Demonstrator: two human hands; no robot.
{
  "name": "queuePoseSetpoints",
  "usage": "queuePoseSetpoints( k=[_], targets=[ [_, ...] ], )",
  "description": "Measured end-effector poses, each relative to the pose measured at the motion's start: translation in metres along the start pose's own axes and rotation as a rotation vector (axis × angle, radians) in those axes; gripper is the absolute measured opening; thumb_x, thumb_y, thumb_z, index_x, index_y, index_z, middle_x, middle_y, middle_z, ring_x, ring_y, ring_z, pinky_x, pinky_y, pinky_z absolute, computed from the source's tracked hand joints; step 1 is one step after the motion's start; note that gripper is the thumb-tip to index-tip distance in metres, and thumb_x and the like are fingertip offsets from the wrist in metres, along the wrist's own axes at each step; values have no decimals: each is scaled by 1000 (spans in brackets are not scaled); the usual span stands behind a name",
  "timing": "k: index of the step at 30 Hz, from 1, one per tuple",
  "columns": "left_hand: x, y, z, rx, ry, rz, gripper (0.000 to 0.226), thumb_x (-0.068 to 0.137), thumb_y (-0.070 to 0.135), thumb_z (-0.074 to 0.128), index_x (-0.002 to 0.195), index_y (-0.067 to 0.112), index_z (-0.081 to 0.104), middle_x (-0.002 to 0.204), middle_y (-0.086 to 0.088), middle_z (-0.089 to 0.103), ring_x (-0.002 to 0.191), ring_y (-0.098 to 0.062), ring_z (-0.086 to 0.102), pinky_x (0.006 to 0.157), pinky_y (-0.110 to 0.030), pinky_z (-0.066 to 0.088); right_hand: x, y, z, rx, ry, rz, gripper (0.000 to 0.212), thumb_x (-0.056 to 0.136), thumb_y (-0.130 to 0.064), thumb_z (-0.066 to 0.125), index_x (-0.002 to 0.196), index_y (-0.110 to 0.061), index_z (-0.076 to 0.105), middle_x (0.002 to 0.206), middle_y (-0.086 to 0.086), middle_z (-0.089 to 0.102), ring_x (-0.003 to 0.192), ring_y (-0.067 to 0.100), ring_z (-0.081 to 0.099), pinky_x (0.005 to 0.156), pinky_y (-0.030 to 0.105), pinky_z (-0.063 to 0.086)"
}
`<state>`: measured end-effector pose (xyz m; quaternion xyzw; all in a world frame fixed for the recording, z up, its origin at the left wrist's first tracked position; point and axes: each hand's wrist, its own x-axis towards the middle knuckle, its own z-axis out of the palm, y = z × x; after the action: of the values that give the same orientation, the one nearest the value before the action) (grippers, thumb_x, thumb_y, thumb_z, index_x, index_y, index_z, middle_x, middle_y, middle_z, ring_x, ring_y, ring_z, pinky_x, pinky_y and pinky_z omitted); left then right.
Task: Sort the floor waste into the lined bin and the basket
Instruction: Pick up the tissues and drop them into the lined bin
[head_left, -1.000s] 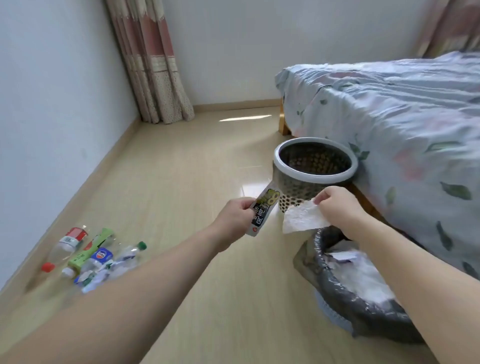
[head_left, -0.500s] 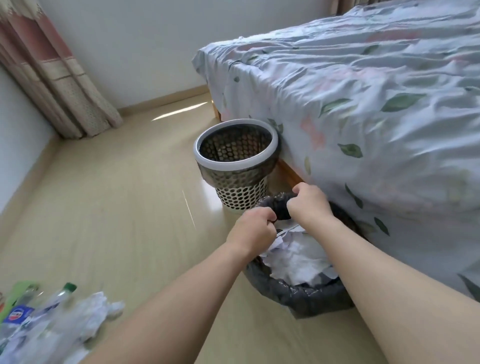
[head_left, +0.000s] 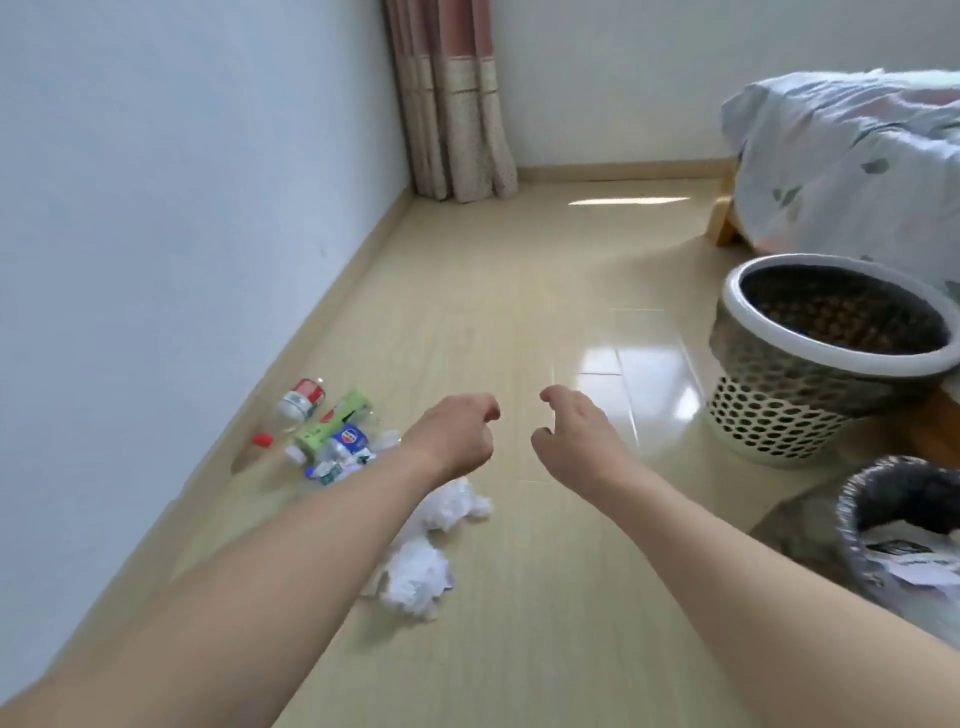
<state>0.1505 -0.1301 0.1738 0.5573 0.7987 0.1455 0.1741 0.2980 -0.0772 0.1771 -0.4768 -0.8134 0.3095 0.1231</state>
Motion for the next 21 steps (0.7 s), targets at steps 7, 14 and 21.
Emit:
queuePoseSetpoints(
  k=[7, 14, 21],
  targets=[
    [-44, -205, -52, 70, -14, -220, 27, 94, 18, 43, 116, 17, 59, 112, -7, 62, 92, -23, 54, 68, -28, 36, 29, -107, 136, -150, -231, -167, 48, 91, -12, 45, 139, -16, 41, 138, 3, 45, 125, 21, 44, 96, 28, 36],
    [-81, -338, 15, -160, -121, -472, 41, 93, 19, 44, 134, 18, 49, 133, -3, 54, 114, -21, 55, 90, -29, 47, 61, -139, 215, -295, -317, -138, 44, 88, -13, 47, 132, -15, 48, 133, 4, 48, 119, 22, 48, 95, 30, 39],
    [-47, -360, 67, -323, -112, -513, 42, 87, 28, 55, 128, 20, 53, 127, -4, 53, 116, -23, 52, 95, -32, 44, 93, -135, 257, -459, -322, -107, 39, 91, -21, 49, 130, -14, 49, 133, 5, 48, 122, 24, 45, 97, 32, 37]
  ],
)
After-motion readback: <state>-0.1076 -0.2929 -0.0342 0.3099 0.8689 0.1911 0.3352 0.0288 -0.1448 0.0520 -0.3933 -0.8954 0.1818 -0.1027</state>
